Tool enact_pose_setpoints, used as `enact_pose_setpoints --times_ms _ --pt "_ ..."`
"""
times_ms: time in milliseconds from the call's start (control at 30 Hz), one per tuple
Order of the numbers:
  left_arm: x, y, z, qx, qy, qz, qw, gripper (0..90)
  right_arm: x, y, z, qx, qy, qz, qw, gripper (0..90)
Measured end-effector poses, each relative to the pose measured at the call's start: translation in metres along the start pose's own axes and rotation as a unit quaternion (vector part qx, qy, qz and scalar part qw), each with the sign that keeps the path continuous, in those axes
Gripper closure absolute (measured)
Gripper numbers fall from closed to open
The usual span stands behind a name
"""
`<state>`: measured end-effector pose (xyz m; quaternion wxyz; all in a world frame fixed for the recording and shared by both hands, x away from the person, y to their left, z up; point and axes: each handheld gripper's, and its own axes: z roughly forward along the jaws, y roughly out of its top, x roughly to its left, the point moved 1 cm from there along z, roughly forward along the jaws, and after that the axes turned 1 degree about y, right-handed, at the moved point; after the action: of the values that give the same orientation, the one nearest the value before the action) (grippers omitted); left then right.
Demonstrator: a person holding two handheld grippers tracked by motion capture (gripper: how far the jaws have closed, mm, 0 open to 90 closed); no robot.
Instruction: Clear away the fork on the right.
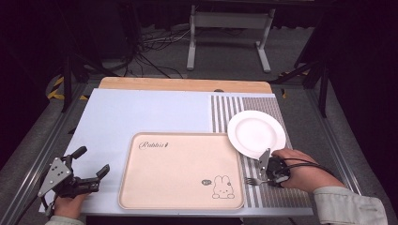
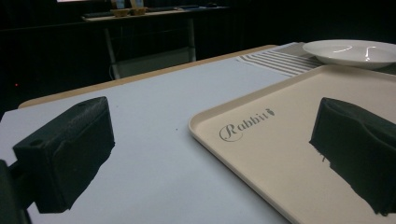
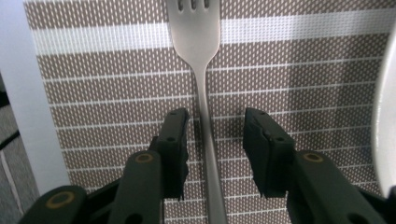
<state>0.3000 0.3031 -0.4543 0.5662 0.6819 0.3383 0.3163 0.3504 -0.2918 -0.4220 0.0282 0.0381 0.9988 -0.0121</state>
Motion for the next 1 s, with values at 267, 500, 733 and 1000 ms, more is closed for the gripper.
enact_pose_setpoints --times_ms 267,500,733,1000 --pt "-0.0002 0.0000 0.0000 0.000 0.000 -0.001 1.0000 0.3 0.0014 0.0039 -0.0001 0.023 0.004 -0.015 0.9996 78.4" --pt "0.0006 -0.0003 -0.0003 0.000 0.001 -0.004 1.0000 0.3 0.0023 0.0081 0.0023 0.045 0.009 -0.043 0.9980 85.0" --pt "0.0003 -0.0003 0.0001 0.001 0.000 -0.002 1.0000 0.3 0.0024 0.0076 0.0023 0.043 0.009 -0.052 0.9977 85.4" --pt "0.0008 -0.0007 -0.0001 0.000 0.001 -0.004 1.0000 0.3 0.0017 0.0075 0.0007 0.045 0.005 -0.043 0.9980 85.7"
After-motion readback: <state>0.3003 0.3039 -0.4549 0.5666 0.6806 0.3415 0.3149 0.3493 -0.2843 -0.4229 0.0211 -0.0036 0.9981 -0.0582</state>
